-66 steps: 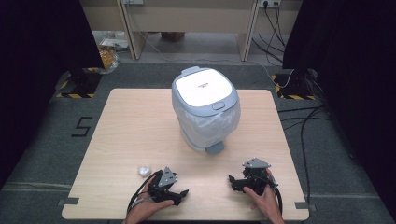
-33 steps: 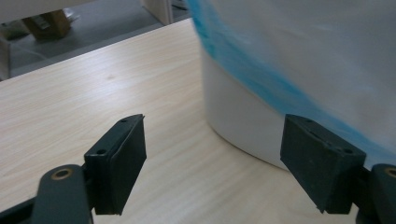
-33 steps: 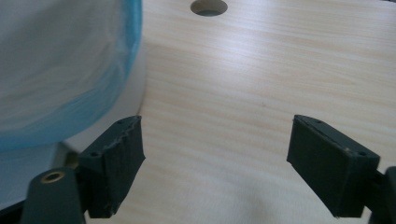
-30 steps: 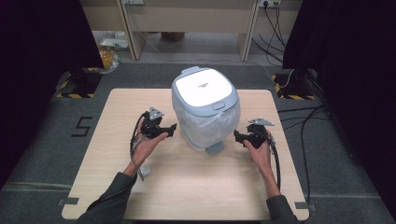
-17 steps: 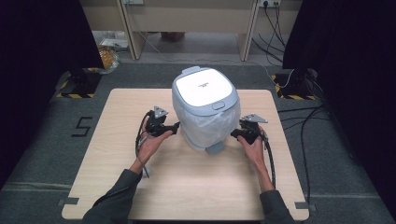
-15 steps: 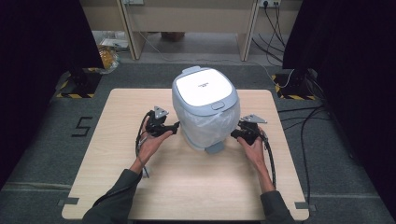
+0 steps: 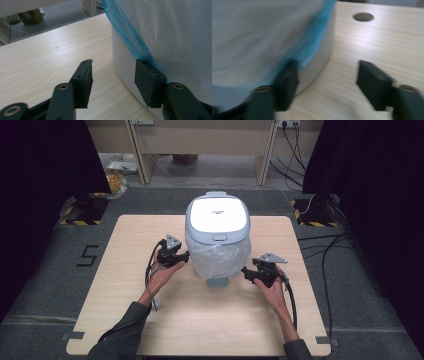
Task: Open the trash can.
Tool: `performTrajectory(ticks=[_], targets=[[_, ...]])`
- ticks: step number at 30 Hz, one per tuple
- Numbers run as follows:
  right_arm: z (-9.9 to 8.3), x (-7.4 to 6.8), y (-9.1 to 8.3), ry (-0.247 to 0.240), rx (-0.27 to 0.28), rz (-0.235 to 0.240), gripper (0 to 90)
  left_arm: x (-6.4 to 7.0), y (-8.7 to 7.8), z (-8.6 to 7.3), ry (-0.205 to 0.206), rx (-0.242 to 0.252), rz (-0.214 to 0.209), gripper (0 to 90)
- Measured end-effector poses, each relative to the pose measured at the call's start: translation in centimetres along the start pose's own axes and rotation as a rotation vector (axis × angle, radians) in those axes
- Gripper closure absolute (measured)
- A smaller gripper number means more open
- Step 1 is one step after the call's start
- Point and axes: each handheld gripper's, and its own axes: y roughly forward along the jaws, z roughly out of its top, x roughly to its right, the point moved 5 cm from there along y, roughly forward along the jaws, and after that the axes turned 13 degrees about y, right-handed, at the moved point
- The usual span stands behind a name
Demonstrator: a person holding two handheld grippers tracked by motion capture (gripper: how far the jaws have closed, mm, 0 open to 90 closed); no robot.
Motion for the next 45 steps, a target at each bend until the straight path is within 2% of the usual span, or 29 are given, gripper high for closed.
performTrajectory(ticks=[2,5,7,8,11,13,17,19,21,22,23,24,26,28,34,36,39,42,45], targets=[[0.7,0.7,0.3,0.031,0.027,-0.032,32.6,0.3,0.1,0.1,0.007,0.001,-0.020,44.9],[1.1,1.2,0.6,0.045,0.032,-0.035,35.3,0.6,0.1,0.2,0.016,0.004,-0.019,46.3],[1.0,1.2,0.5,0.045,0.029,0.002,43.4,0.7,0.1,0.2,0.017,0.008,-0.017,48.6],[0.8,1.2,0.2,0.051,0.025,0.035,43.6,0.8,0.1,0.2,0.014,0.013,-0.018,51.6],[0.5,1.1,-0.2,0.055,0.030,0.055,44.4,1.1,0.2,0.1,-0.015,0.030,-0.021,54.7],[0.1,0.8,-0.7,0.057,0.031,0.077,44.7,1.2,0.2,0.0,-0.014,0.033,-0.015,55.9],[-0.6,-0.2,-1.6,0.039,0.019,0.087,44.4,1.6,0.0,-0.1,-0.005,0.033,-0.019,57.4],[-0.8,-0.5,-1.8,0.027,0.019,0.091,40.6,1.7,0.1,0.0,-0.004,0.033,-0.020,57.5],[-1.0,-0.4,-1.8,0.015,0.009,0.076,33.4,1.5,0.3,0.0,-0.004,0.029,-0.022,54.0],[-1.0,-0.1,-1.6,-0.005,0.003,0.034,31.2,1.4,0.3,0.0,-0.002,0.027,-0.026,47.6],[-1.0,-0.1,-1.6,-0.005,0.003,0.034,31.2,1.4,0.4,0.1,0.000,0.025,-0.026,47.6],[-1.1,0.0,-1.6,-0.018,-0.005,0.011,30.4,1.3,0.4,0.1,0.007,0.022,-0.025,45.1],[-1.4,0.1,-1.6,-0.019,-0.016,0.010,28.5,1.1,0.5,0.1,0.019,0.017,-0.018,42.0],[-1.5,0.1,-1.6,-0.021,-0.023,-0.010,27.6,1.0,0.5,0.1,0.013,0.008,-0.014,36.9],[-2.3,0.0,-1.9,-0.018,-0.058,-0.039,26.0,0.6,0.5,-0.4,-0.009,0.007,-0.001,34.5],[-3.4,-0.2,-2.2,-0.016,-0.090,-0.062,24.7,0.3,-0.2,-0.6,-0.017,0.000,0.006,33.7],[-4.1,-0.7,-2.6,-0.023,-0.109,-0.057,23.0,0.1,-1.0,-0.8,-0.024,-0.001,-0.002,33.3],[-4.6,-1.5,-3.0,-0.051,-0.119,-0.064,21.7,0.1,-2.3,-1.1,-0.006,-0.015,-0.028,31.9],[-4.9,-2.5,-3.4,-0.081,-0.115,-0.044,20.6,0.4,-3.8,-1.8,0.008,-0.038,-0.051,27.9]])
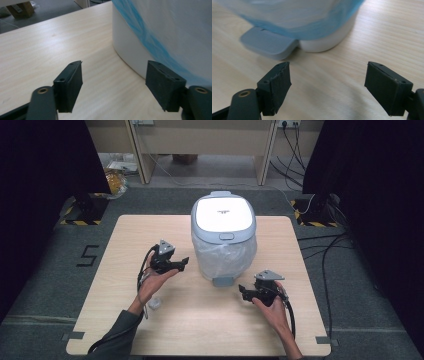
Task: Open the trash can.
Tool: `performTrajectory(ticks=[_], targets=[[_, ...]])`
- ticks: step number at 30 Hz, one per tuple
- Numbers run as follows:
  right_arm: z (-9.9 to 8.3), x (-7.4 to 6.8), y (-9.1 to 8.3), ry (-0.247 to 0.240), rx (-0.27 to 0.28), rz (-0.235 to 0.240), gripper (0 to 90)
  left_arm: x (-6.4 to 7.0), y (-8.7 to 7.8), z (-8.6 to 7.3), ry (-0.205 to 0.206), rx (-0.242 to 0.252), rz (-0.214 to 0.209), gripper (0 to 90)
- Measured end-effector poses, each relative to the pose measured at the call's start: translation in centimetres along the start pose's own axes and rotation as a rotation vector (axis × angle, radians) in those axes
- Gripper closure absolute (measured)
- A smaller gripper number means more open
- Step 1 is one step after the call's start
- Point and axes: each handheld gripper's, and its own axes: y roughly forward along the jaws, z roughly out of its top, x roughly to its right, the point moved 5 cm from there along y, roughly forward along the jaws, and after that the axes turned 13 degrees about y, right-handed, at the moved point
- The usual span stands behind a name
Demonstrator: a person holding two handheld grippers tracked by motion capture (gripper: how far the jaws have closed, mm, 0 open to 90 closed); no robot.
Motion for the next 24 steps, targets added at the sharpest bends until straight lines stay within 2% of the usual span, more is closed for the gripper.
performTrajectory(ticks=[2,3,4,11,16,19,21,24], targets=[[-0.1,-0.7,-0.4,-0.018,0.009,0.020,20.0,0.2,-0.9,-0.5,0.006,-0.007,-0.008,24.5],[-0.3,-1.4,-0.6,-0.026,0.005,0.051,19.0,0.3,-1.4,-0.8,0.011,-0.011,-0.013,22.7],[-0.3,-1.4,-0.6,-0.026,0.005,0.051,19.0,0.3,-1.8,-1.1,0.014,-0.011,-0.018,22.7],[-0.7,-4.8,-1.0,-0.106,0.009,0.172,20.0,1.2,-4.6,-3.0,0.019,-0.002,-0.053,20.2],[-0.9,-5.9,-0.8,-0.122,0.005,0.210,20.7,1.9,-6.2,-4.7,0.033,0.017,-0.093,14.9],[-1.0,-6.4,-0.4,-0.127,0.002,0.222,21.3,2.1,-7.0,-5.7,0.041,0.016,-0.086,15.0],[-1.0,-6.7,-0.1,-0.129,0.001,0.234,21.6,2.1,-7.5,-6.3,0.028,0.019,-0.084,15.0],[-0.9,-7.1,0.1,-0.137,0.006,0.247,21.8,2.1,-8.0,-7.0,0.035,-0.003,-0.075,14.9]])
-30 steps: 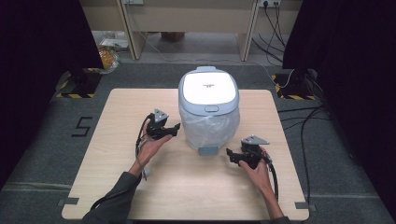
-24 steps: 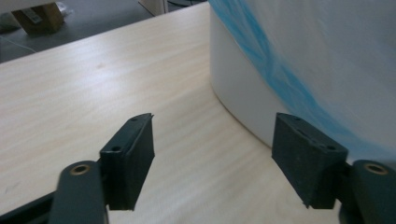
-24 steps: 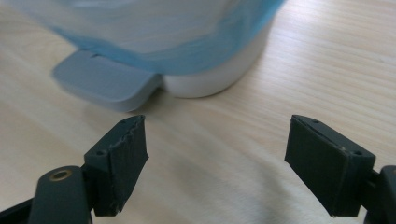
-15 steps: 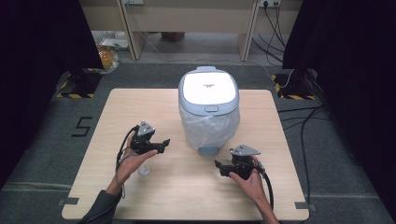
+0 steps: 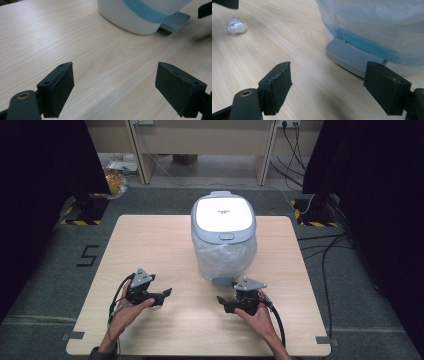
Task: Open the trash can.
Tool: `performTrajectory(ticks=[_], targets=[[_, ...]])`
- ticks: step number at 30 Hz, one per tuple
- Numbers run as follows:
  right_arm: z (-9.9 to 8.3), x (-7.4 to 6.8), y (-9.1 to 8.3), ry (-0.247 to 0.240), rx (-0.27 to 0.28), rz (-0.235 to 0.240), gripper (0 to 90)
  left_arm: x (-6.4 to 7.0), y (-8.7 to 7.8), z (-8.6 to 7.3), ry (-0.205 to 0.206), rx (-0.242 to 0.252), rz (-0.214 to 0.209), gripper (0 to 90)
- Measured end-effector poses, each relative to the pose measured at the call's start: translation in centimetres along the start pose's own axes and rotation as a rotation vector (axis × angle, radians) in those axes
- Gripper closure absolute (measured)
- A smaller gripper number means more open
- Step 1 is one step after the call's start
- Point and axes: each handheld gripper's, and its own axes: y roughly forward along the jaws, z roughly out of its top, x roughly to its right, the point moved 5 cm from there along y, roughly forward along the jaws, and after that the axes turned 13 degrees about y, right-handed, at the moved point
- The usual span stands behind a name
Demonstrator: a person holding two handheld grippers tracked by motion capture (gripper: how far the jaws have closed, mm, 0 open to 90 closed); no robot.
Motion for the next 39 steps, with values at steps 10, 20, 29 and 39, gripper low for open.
performTrajectory(ticks=[10,20,29,39], targets=[[0.4,-0.6,1.3,-0.026,0.014,0.005,22.3,0.5,-1.4,-2.3,-0.025,-0.019,0.006,14.8],[0.8,-0.9,1.8,-0.076,0.039,-0.017,23.2,1.4,-1.4,-4.3,-0.020,-0.059,-0.004,14.9],[0.4,-0.8,2.7,-0.105,-0.009,-0.059,19.2,1.5,-1.4,-5.2,-0.023,-0.080,0.005,14.9],[0.2,-0.8,2.9,-0.142,-0.033,-0.074,18.5,2.0,-1.9,-5.7,-0.018,-0.091,0.025,14.9]])
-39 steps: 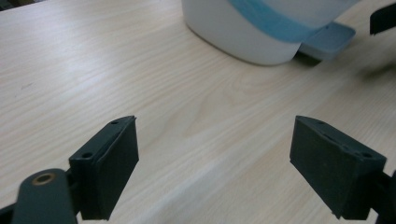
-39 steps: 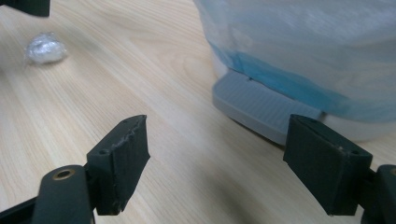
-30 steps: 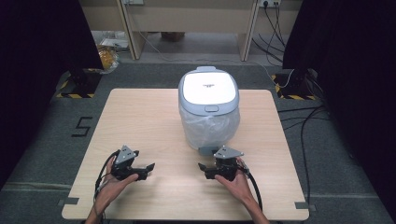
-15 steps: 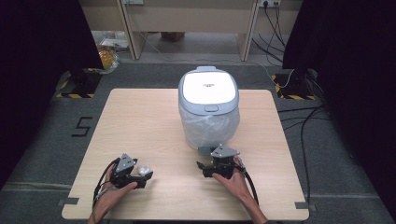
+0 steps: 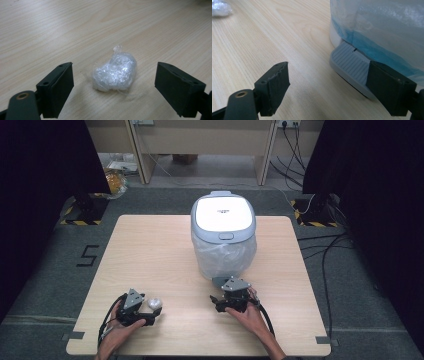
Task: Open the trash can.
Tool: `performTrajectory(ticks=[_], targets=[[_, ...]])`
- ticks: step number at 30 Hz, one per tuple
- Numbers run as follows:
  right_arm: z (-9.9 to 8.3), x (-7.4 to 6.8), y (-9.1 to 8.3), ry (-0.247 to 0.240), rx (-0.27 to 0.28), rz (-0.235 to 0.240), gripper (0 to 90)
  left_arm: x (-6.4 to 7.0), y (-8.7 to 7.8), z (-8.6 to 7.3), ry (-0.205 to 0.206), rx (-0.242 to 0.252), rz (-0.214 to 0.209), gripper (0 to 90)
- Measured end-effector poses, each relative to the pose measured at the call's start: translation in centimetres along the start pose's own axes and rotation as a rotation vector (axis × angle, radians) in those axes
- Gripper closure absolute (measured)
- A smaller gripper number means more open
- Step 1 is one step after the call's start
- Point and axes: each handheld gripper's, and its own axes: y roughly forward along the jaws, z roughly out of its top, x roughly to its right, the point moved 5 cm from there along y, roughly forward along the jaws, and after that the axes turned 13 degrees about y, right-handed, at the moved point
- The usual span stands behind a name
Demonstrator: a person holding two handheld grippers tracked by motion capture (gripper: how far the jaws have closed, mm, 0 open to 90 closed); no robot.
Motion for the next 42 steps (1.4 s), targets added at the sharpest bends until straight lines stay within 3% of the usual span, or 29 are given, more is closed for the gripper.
performTrajectory(ticks=[8,12,21,27,42], targets=[[-0.2,-0.1,0.2,-0.026,-0.024,-0.016,18.4,0.4,-0.1,-0.3,0.005,-0.015,0.006,14.9],[-0.2,0.0,0.2,-0.006,-0.030,0.000,18.4,0.7,0.1,-0.7,0.013,-0.031,0.004,14.9],[-0.6,0.0,0.7,-0.012,-0.067,-0.005,18.1,0.7,-0.1,-0.9,0.015,-0.044,0.007,15.0],[-0.6,0.0,0.8,-0.022,-0.071,-0.006,17.7,0.4,0.0,-1.0,-0.016,-0.058,-0.017,14.4],[-0.7,-0.2,0.9,-0.054,-0.081,-0.026,16.6,0.4,0.0,-1.0,-0.013,-0.057,-0.011,14.8]])
